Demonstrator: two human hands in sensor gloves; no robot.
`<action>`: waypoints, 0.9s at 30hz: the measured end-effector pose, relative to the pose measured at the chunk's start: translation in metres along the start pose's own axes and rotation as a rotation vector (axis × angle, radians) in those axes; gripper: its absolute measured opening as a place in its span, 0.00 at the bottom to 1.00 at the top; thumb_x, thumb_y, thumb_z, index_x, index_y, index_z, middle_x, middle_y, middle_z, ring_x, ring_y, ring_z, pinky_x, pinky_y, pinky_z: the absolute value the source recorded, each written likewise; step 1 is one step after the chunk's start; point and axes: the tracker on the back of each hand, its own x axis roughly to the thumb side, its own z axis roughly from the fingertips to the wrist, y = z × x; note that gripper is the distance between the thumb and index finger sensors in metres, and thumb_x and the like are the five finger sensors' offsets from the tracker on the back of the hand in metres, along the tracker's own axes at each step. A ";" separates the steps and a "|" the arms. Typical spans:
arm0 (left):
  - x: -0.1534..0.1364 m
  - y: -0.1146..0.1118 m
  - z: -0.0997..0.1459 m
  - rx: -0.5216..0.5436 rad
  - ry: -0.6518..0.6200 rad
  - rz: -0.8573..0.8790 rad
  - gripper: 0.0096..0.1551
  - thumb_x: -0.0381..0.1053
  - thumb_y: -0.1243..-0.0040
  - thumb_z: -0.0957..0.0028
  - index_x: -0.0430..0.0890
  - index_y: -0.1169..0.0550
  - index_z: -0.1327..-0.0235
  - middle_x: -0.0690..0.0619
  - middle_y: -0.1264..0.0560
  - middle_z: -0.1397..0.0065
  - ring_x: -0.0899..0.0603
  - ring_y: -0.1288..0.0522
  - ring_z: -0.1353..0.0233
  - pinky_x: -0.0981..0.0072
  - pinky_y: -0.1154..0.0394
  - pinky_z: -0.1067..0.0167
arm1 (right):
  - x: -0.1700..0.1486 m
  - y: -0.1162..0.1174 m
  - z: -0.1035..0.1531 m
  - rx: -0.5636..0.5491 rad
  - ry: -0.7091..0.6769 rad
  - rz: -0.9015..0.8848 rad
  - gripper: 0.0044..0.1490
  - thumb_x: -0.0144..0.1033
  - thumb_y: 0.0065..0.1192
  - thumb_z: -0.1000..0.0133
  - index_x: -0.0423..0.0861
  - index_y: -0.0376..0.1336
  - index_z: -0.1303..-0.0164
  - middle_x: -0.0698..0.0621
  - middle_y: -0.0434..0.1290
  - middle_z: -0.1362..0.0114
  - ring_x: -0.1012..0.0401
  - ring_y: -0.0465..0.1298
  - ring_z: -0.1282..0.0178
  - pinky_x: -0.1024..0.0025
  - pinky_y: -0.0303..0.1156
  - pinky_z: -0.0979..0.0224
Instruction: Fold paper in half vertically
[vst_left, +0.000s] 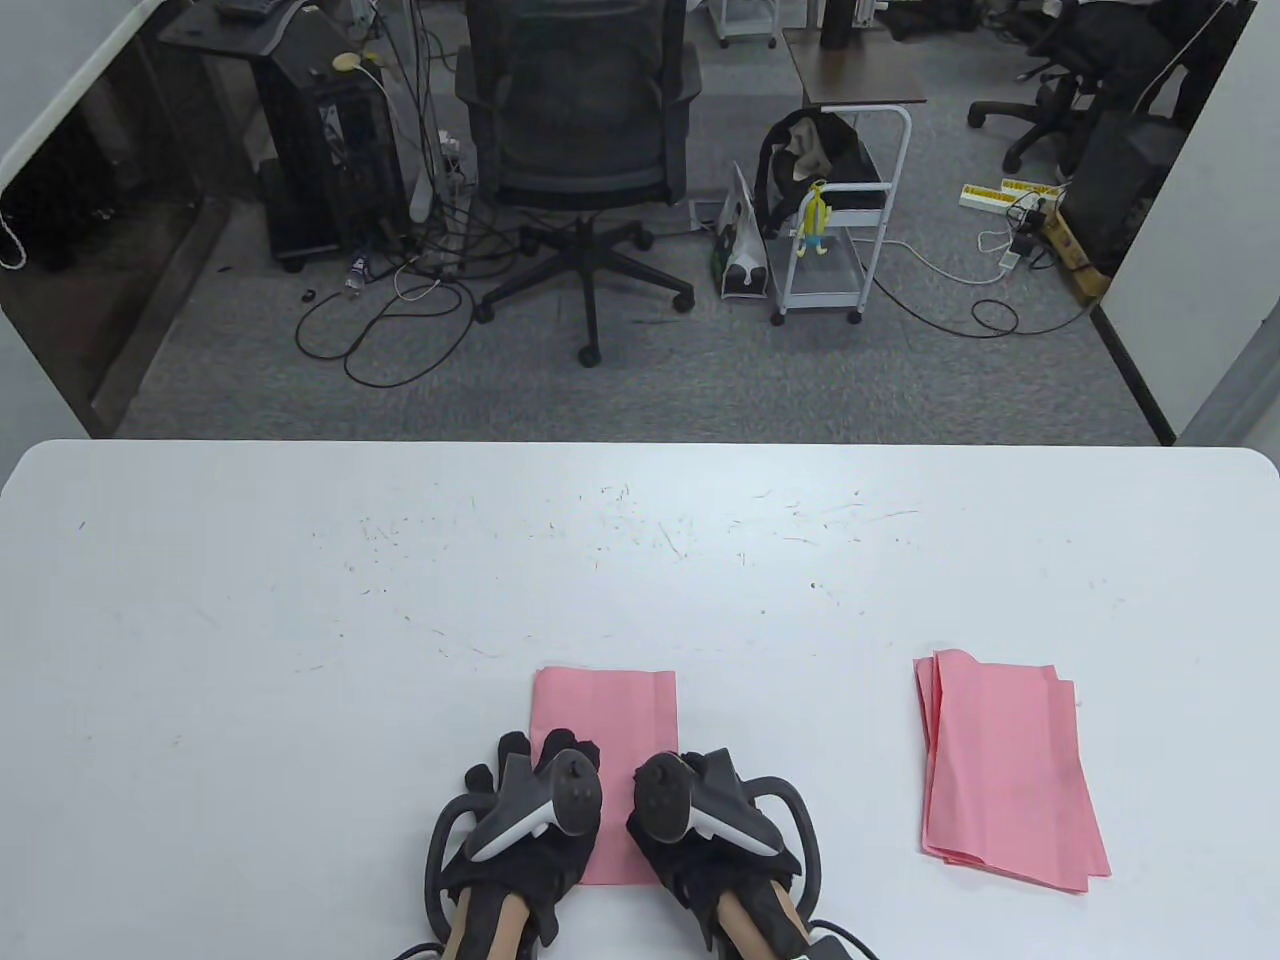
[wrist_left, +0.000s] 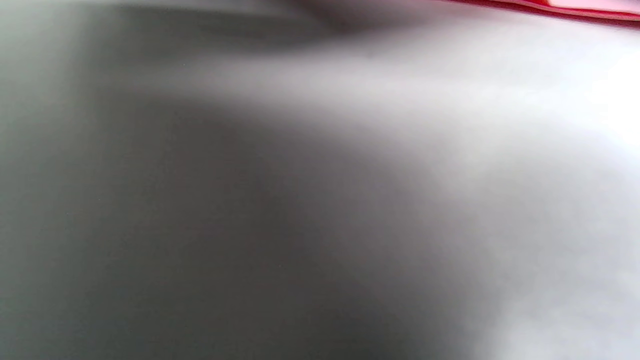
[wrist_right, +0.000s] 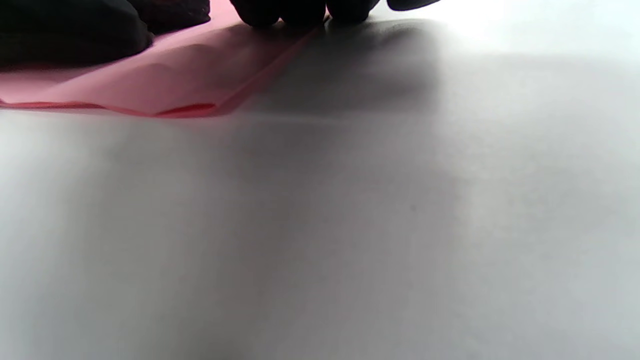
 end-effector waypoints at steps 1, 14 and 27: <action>0.000 0.000 0.000 -0.001 0.000 0.001 0.40 0.61 0.69 0.35 0.57 0.64 0.14 0.54 0.69 0.10 0.27 0.71 0.15 0.23 0.65 0.25 | 0.000 0.000 0.000 0.005 0.003 0.003 0.39 0.55 0.50 0.47 0.51 0.56 0.26 0.48 0.58 0.19 0.48 0.60 0.19 0.45 0.58 0.23; -0.001 0.000 0.000 -0.007 0.000 0.007 0.40 0.62 0.69 0.35 0.57 0.64 0.14 0.55 0.69 0.10 0.27 0.71 0.15 0.23 0.65 0.24 | -0.003 -0.008 -0.027 0.141 0.113 -0.079 0.42 0.57 0.48 0.46 0.54 0.47 0.22 0.52 0.48 0.15 0.51 0.50 0.15 0.46 0.51 0.18; 0.000 0.000 -0.001 -0.012 -0.002 0.010 0.40 0.62 0.69 0.35 0.57 0.64 0.14 0.55 0.70 0.10 0.27 0.71 0.15 0.23 0.65 0.25 | -0.009 -0.023 -0.072 0.183 0.228 -0.126 0.42 0.58 0.47 0.46 0.59 0.43 0.22 0.56 0.41 0.14 0.54 0.44 0.14 0.47 0.47 0.17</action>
